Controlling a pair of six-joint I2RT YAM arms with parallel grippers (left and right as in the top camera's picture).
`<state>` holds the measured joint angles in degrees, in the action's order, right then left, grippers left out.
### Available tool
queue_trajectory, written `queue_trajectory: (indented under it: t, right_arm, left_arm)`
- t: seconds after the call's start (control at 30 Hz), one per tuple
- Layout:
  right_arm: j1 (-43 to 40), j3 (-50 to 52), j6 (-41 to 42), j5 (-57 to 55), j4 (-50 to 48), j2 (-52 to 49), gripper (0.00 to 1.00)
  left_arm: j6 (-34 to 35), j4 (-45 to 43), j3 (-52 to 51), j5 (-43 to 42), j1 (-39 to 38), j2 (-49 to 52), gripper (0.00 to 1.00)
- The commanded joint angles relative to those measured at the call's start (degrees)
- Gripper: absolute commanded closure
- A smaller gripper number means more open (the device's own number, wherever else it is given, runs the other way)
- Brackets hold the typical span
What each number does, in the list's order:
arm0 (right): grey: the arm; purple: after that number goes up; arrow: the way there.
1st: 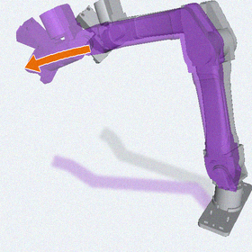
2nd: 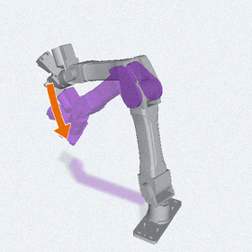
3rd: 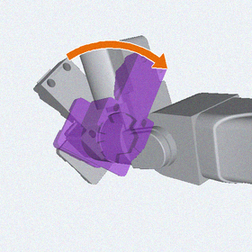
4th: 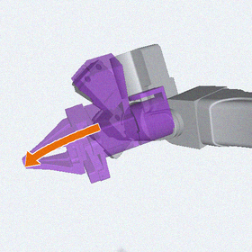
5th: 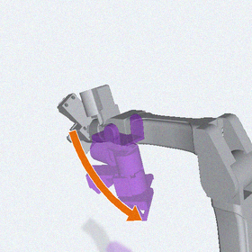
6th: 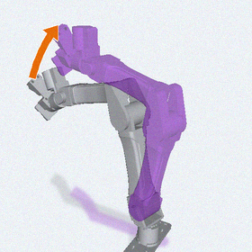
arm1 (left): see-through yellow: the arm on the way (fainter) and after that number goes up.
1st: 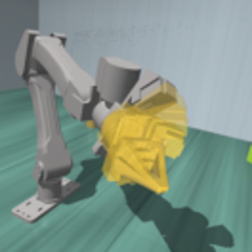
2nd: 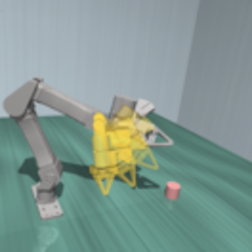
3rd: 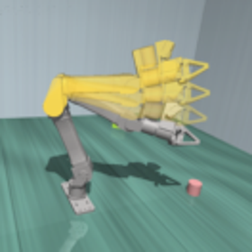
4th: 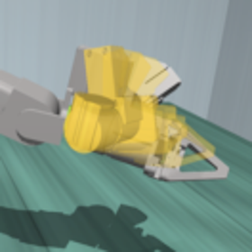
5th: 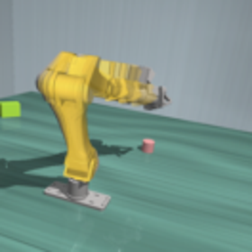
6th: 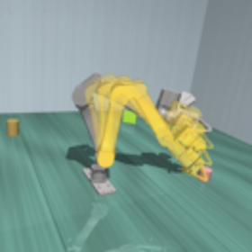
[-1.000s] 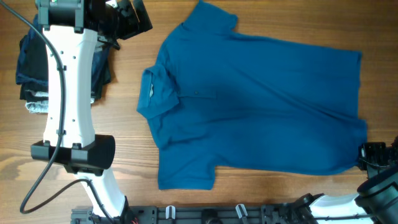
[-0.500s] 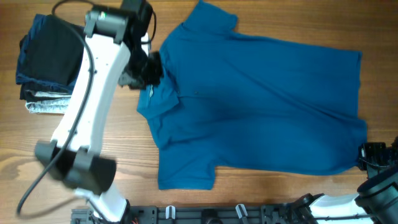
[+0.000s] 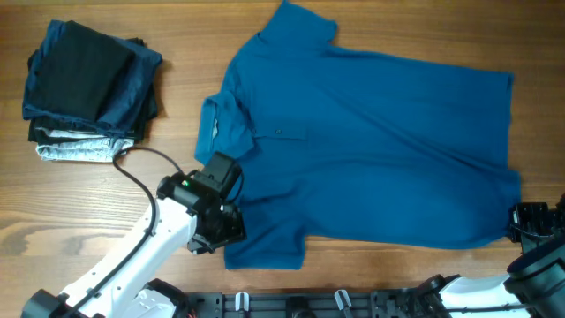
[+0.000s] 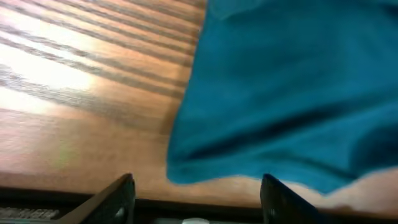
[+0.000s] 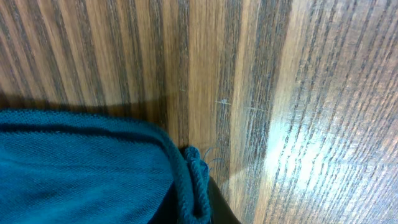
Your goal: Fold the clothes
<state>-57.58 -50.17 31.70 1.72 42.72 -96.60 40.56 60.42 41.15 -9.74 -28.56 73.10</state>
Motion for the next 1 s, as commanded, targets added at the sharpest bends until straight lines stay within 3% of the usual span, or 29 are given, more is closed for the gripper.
queue_trajectory:
  t: [0.0,0.2,0.43,0.5,0.6,0.67,0.7,0.97]
  right_arm:
    - [-0.13,1.14,0.83,-1.68,0.46,-2.58,0.96]
    - [-0.13,1.14,0.81,-1.66,0.37,-2.58,0.96]
    - [-0.13,1.14,-0.28,-1.68,0.39,-2.58,0.95]
    - [-0.13,1.14,-0.24,-1.68,0.37,-2.58,0.95]
    - [-0.13,1.14,-0.33,-1.73,0.48,-2.58,0.95]
    - [-0.13,1.11,-1.75,-1.68,0.59,-2.56,0.96]
    - [-0.13,1.11,-1.70,-1.66,0.59,-2.54,0.96]
    - [-0.13,-2.62,-1.57,0.83,5.20,0.09,0.96]
  left_arm:
    - [7.96,-3.21,-4.48,-1.22,-0.37,0.83,0.36]
    - [12.68,-9.05,-11.28,-5.25,-0.37,0.96,0.38]
    - [12.87,-13.49,-15.15,-5.29,-0.37,0.96,0.41]
    - [12.85,-13.46,-15.72,-5.77,-0.37,0.96,0.48]
    - [12.85,-13.55,-15.72,-7.85,-0.37,0.96,0.69]
    - [12.81,-12.96,-15.69,-7.89,-0.37,0.96,0.92]
    - [12.46,-12.37,-15.69,-8.48,-0.37,0.94,0.96]
    - [7.82,-0.52,-6.71,-8.00,-0.37,-1.49,0.96]
